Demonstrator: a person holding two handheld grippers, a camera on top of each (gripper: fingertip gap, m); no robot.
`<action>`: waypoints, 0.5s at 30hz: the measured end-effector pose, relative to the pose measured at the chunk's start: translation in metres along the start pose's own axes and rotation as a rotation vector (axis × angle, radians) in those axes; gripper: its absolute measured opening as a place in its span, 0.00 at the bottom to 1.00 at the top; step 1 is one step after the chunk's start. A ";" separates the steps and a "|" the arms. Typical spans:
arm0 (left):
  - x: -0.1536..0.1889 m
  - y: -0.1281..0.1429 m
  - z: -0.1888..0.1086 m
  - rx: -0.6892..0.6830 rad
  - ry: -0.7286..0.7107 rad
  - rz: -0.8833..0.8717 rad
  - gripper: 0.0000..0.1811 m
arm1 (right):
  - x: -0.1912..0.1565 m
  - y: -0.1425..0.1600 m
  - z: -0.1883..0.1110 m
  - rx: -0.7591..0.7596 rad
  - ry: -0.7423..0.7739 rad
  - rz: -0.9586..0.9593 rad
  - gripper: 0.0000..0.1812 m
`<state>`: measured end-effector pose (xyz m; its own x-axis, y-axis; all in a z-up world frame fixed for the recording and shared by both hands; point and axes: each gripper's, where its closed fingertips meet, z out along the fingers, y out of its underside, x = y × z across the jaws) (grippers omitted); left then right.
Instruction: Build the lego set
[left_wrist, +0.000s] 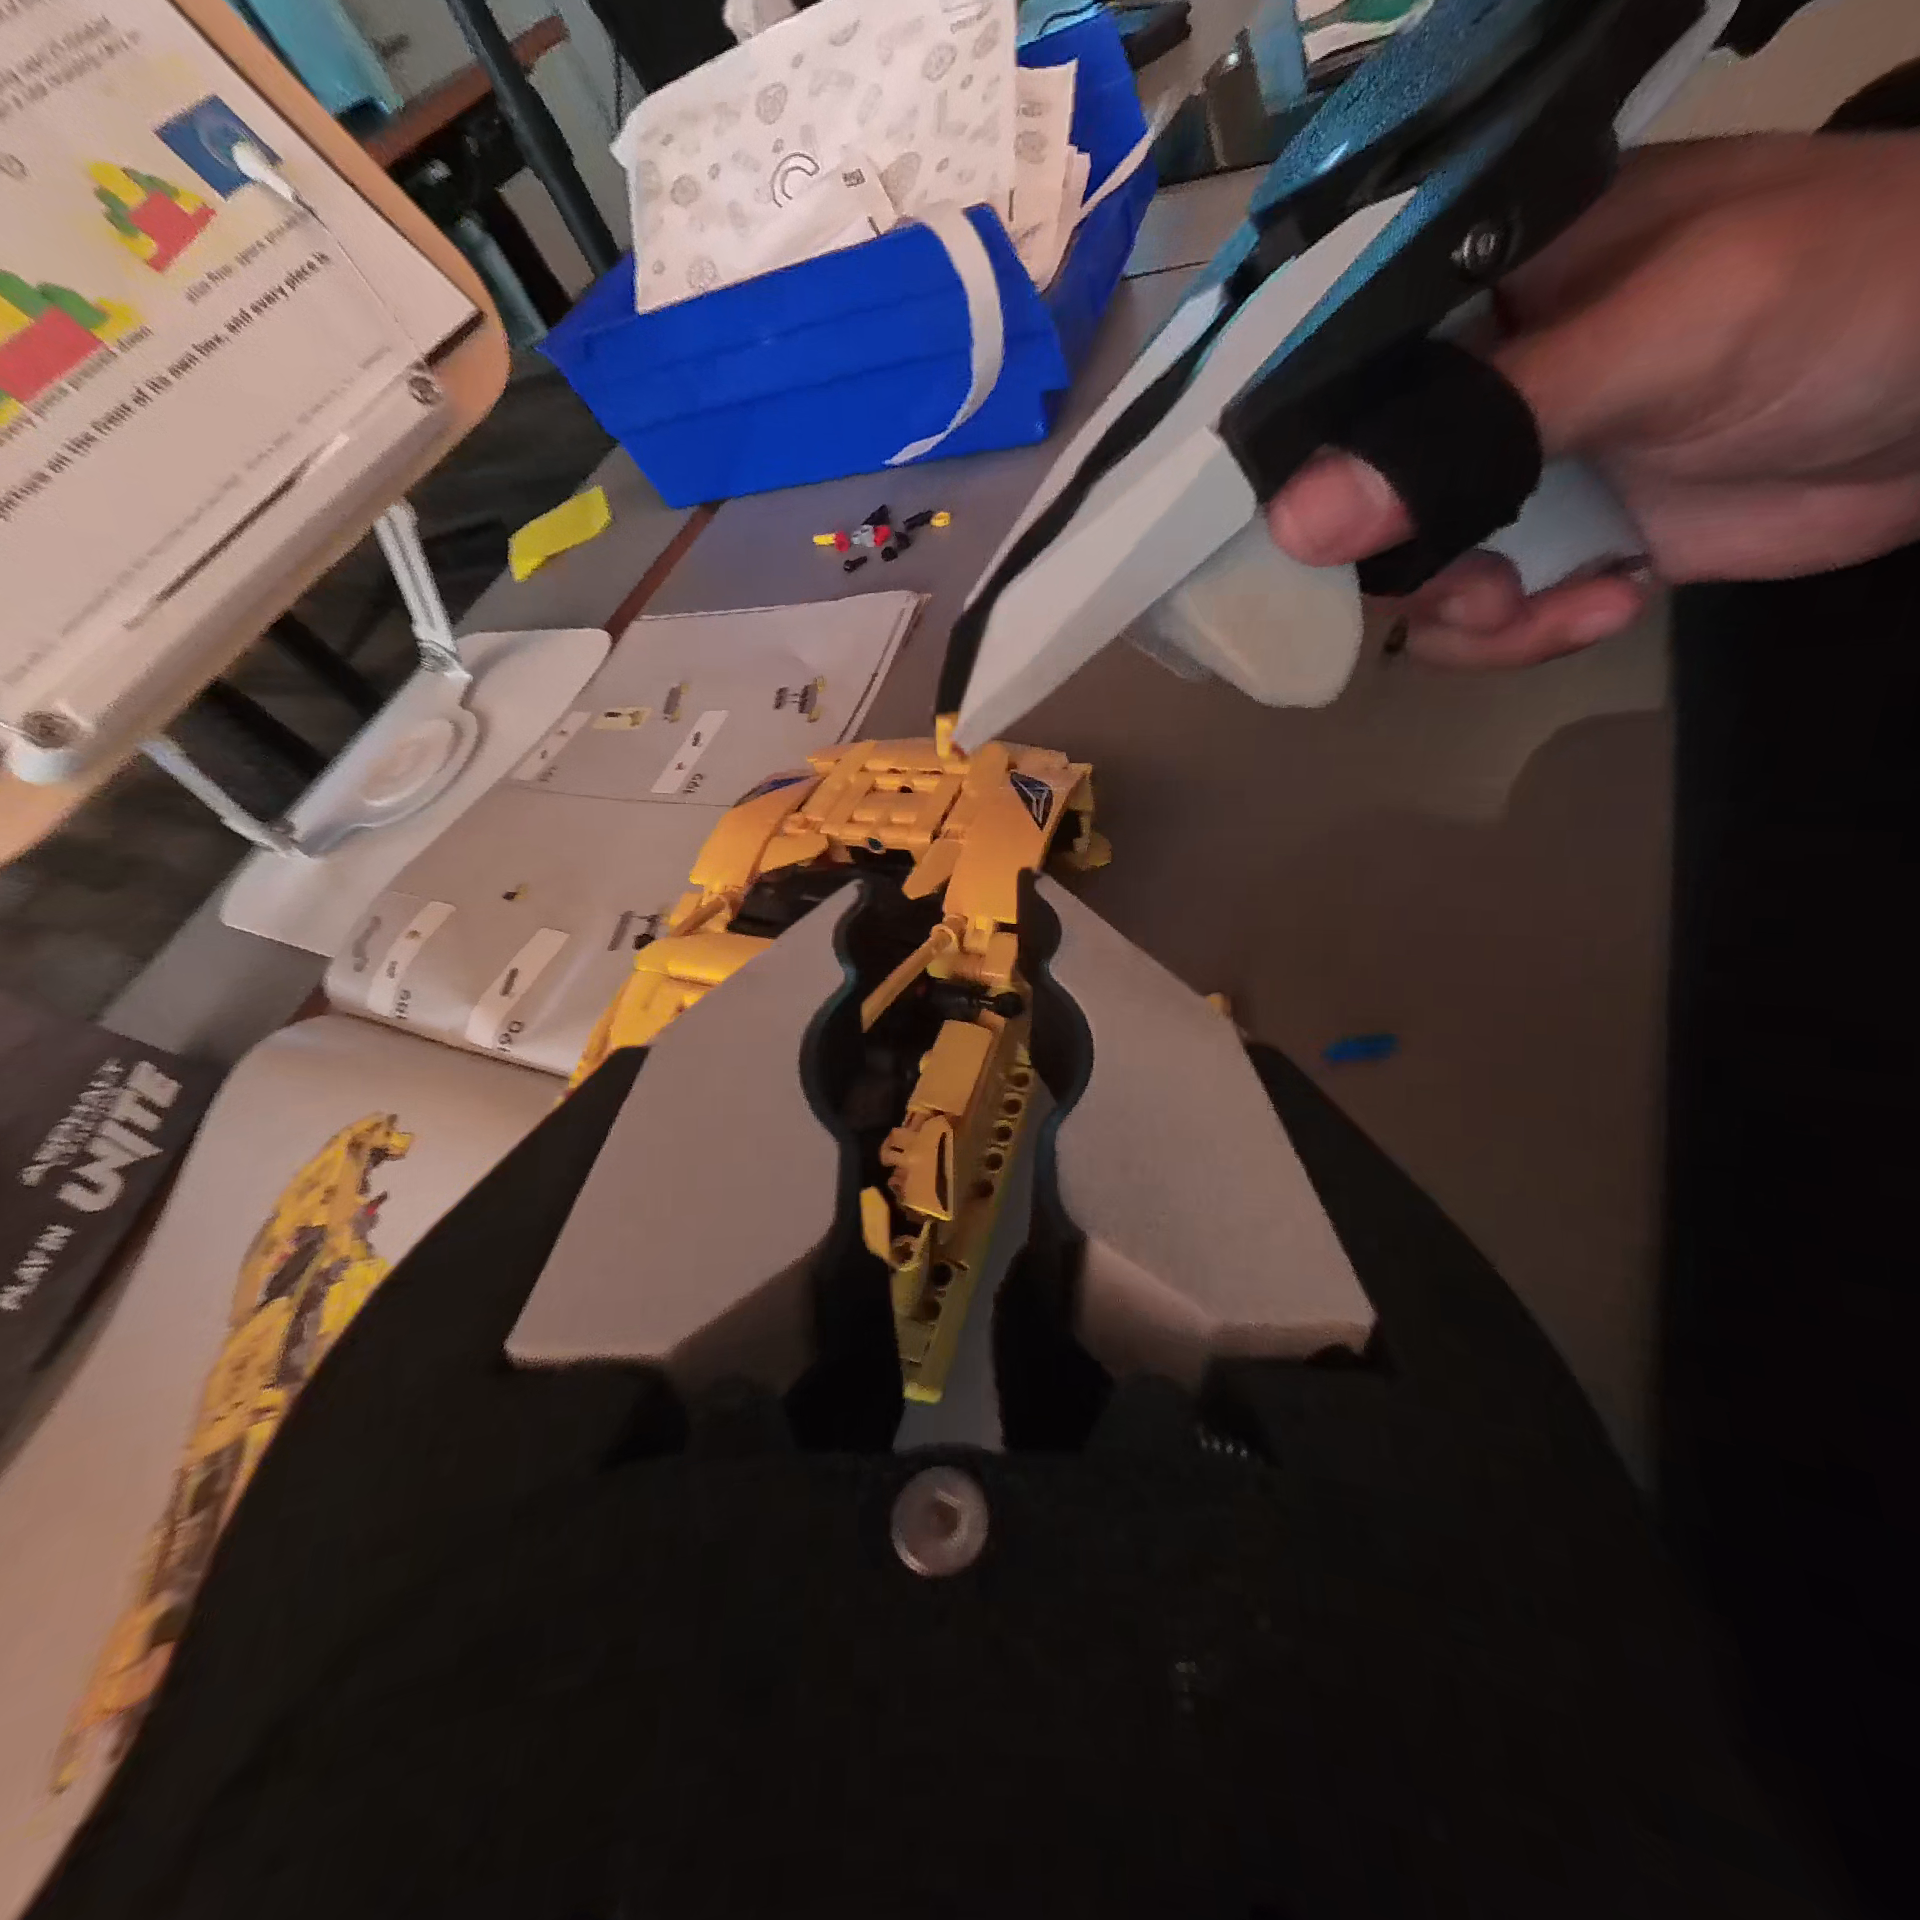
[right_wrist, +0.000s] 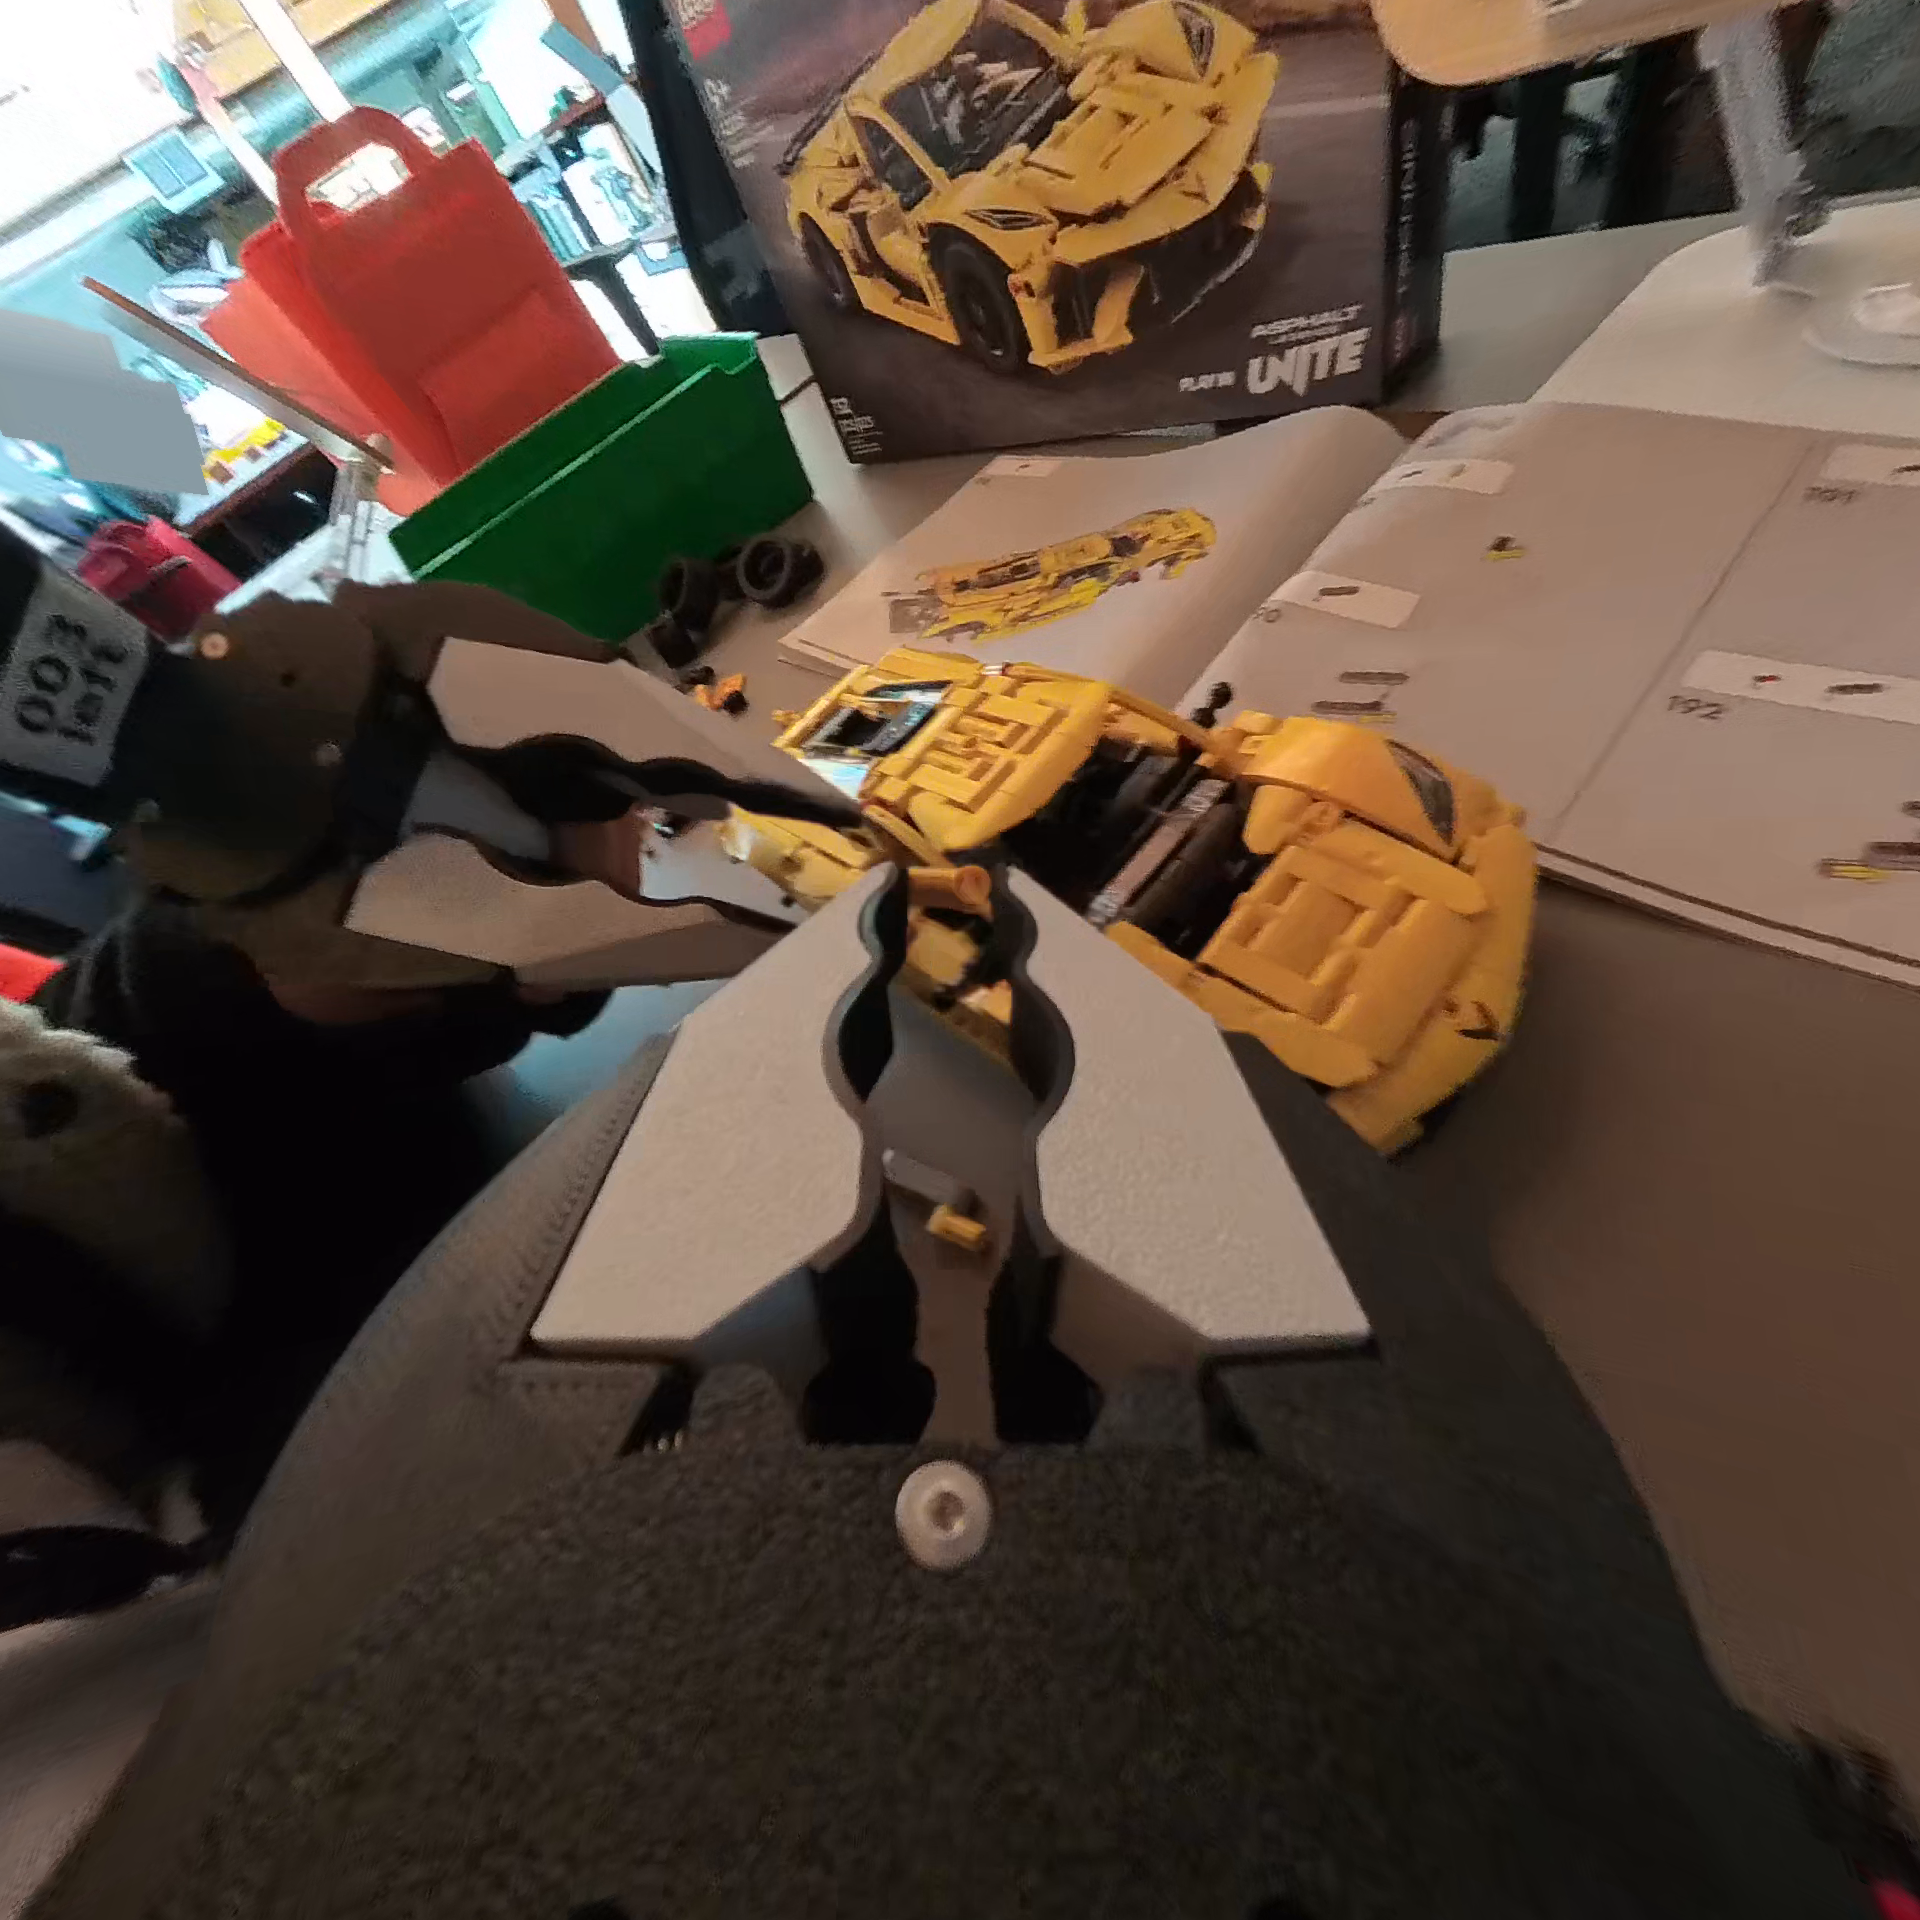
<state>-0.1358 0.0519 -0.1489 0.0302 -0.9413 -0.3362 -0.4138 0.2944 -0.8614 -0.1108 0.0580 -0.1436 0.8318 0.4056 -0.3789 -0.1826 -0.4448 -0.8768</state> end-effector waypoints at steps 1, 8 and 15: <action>-0.001 -0.001 -0.001 -0.001 -0.019 0.020 0.14 | -0.005 -0.001 0.002 0.007 -0.022 0.020 0.08; -0.007 -0.003 -0.005 0.014 -0.168 0.173 0.05 | -0.028 0.004 0.011 -0.009 -0.165 0.102 0.08; 0.004 0.000 -0.002 -0.002 -0.102 0.144 0.08 | -0.029 0.005 0.012 -0.006 -0.155 0.080 0.08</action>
<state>-0.1374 0.0480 -0.1495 0.0624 -0.8675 -0.4934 -0.4226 0.4249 -0.8005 -0.1417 0.0541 -0.1404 0.7237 0.4867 -0.4892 -0.2416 -0.4854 -0.8403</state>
